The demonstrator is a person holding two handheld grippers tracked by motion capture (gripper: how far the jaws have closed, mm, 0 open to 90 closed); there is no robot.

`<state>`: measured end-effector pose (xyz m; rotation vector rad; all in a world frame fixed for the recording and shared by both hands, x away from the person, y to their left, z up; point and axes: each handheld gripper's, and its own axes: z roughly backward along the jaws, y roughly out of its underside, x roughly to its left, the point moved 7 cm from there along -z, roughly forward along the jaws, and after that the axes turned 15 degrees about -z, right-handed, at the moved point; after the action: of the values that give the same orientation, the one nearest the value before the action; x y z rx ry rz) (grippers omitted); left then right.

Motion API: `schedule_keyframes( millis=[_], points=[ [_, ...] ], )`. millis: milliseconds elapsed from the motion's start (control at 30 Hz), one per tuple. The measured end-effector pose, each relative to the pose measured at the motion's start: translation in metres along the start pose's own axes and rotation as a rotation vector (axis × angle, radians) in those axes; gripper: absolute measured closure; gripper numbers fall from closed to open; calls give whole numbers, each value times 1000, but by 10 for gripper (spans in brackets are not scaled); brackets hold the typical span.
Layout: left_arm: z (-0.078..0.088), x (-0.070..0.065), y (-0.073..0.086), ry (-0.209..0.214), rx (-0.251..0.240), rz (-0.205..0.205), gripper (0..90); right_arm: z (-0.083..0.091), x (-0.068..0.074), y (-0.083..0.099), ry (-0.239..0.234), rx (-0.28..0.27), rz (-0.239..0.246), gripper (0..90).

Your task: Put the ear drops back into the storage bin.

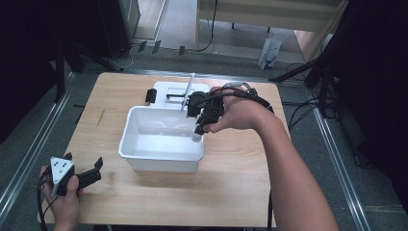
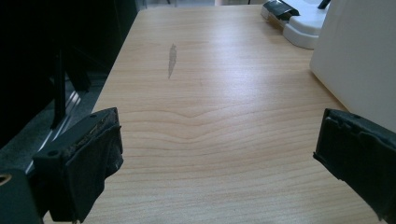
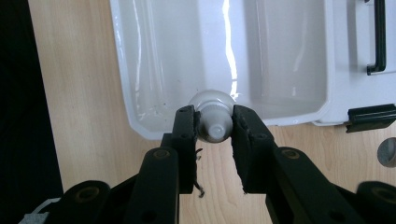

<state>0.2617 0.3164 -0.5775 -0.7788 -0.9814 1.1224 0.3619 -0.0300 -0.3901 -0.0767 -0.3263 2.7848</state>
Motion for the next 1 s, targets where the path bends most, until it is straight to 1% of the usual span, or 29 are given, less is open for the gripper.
schedule_keyframes(
  millis=[33, 67, 100, 167, 200, 233, 333, 367, 400, 467, 567, 667, 767, 800, 833, 867, 933, 967, 1000],
  points=[
    [0, 0, 0, 1, 1, -2, 11, -1, 0, -1, -4, 1, 1, 720],
    [0, 0, 0, 0, 0, 0, 11, -4, -1, -2, 2, 6, -9, 720],
    [0, 0, 0, 1, -1, 1, 11, -6, -2, -3, 2, -2, 7, 720],
    [0, 0, 0, 1, -1, 2, 11, -7, -1, -4, 0, -3, 7, 720],
    [0, 0, 0, 1, -1, 3, 11, -8, 1, -4, 0, 4, -2, 720],
    [0, 1, 0, -1, -1, 3, 11, -13, 1, -6, -2, 1, 15, 720],
    [0, 1, 0, -1, -3, 6, 11, -17, 0, -7, 12, -2, 27, 720],
    [0, 1, 0, -2, -4, 6, 11, -20, 0, -7, 18, 7, 19, 720],
    [0, 1, 0, -1, -4, 7, 11, -26, -1, -7, 12, 16, 33, 720],
    [0, 1, 0, 0, -5, 9, 11, -31, 0, -5, 12, 32, 23, 720],
    [0, 1, 0, 1, -4, 9, 11, -36, 0, -4, 15, 39, 18, 720],
    [0, 1, 0, 1, -5, 6, 11, -46, -3, -2, 16, 39, 34, 720],
    [0, 0, 0, 0, -6, 4, 11, -51, -3, 0, 20, 43, 36, 719],
    [0, 0, 0, 1, -4, 2, 11, -52, -4, 1, 20, 46, 35, 719],
    [0, 0, 0, 1, -2, 0, 11, -56, -4, 5, 20, 51, 19, 719],
    [0, 0, 0, -1, 0, -1, 11, -56, -4, 5, 20, 51, 19, 719],
    [-1, 0, 0, -5, -5, -1, 11, -62, -6, 8, 27, 49, 35, 719],
    [-1, 0, 0, -5, -5, -1, 11, -62, -6, 8, 27, 49, 35, 719],
    [-1, 0, 0, -5, -5, -1, 11, -65, -6, 9, 30, 37, 49, 719]
  ],
)
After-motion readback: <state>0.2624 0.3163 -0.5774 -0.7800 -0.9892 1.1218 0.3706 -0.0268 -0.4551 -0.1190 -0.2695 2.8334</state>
